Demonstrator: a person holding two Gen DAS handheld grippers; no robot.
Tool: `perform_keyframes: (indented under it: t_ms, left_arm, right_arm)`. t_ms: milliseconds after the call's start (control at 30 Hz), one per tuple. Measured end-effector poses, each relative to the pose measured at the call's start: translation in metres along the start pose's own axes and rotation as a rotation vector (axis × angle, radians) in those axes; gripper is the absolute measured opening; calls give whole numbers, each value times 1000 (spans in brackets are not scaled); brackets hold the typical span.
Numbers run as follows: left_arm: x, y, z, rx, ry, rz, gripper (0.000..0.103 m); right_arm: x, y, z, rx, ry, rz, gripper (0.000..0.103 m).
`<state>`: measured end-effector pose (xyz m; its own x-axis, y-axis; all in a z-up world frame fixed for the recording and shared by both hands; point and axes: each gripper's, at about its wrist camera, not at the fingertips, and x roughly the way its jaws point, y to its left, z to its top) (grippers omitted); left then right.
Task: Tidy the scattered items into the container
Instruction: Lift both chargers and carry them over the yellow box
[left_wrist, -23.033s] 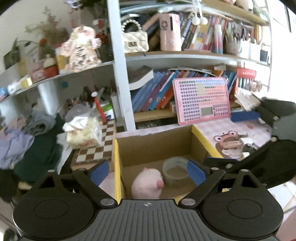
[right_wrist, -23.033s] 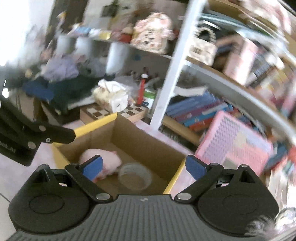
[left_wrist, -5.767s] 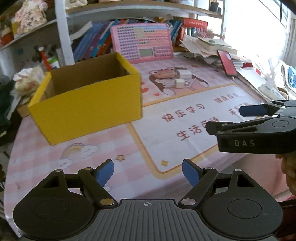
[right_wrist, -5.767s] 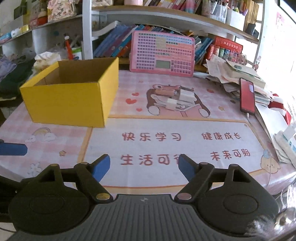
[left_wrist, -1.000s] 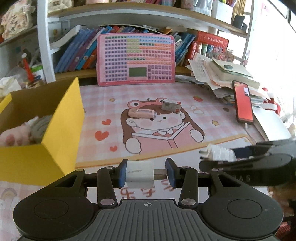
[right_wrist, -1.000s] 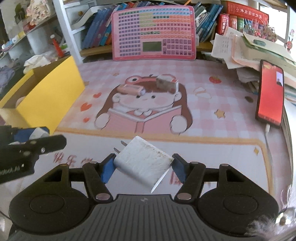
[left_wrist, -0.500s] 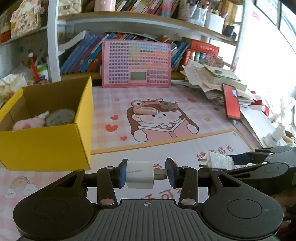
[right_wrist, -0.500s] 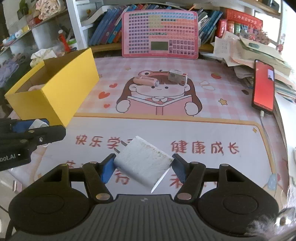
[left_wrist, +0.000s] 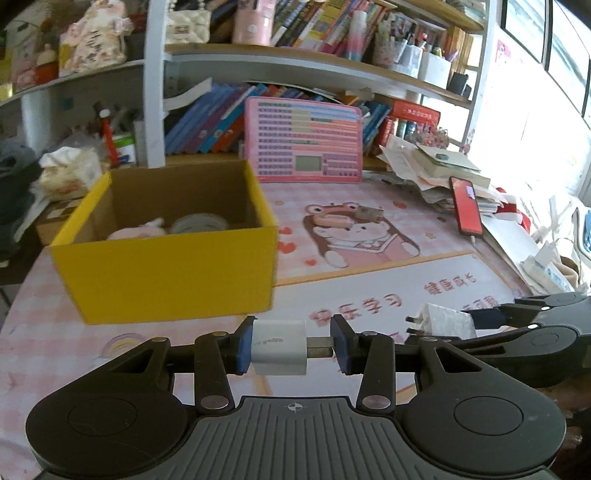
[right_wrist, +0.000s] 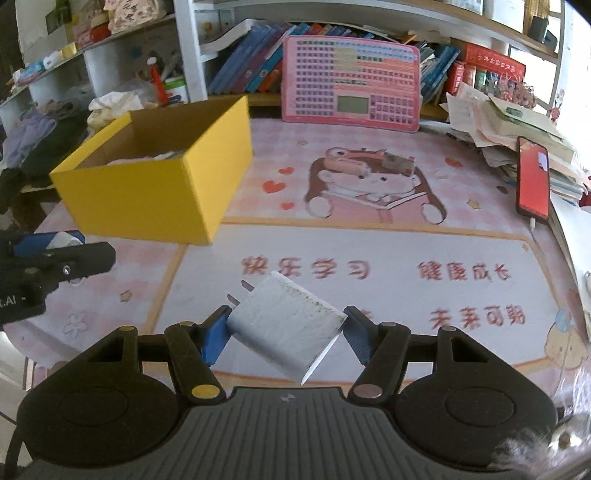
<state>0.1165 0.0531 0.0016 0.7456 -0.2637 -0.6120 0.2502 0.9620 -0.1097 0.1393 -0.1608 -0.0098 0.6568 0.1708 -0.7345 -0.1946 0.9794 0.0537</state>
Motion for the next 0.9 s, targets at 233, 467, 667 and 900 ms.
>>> perform_keyframes:
  t_ms: [233, 467, 667, 900]
  left_arm:
    - [-14, 28, -14, -2, 17, -22, 41]
    - [-27, 49, -22, -3, 10, -18, 41]
    - [-38, 68, -28, -27, 5, 6, 41]
    - [-50, 91, -34, -62, -7, 50, 41]
  right_arm:
    - [-4, 40, -13, -15, 14, 2, 63]
    - [-6, 69, -15, -27, 12, 12, 63]
    - [-4, 91, -11, -58, 9, 39, 63]
    - [3, 121, -8, -122, 13, 86, 63]
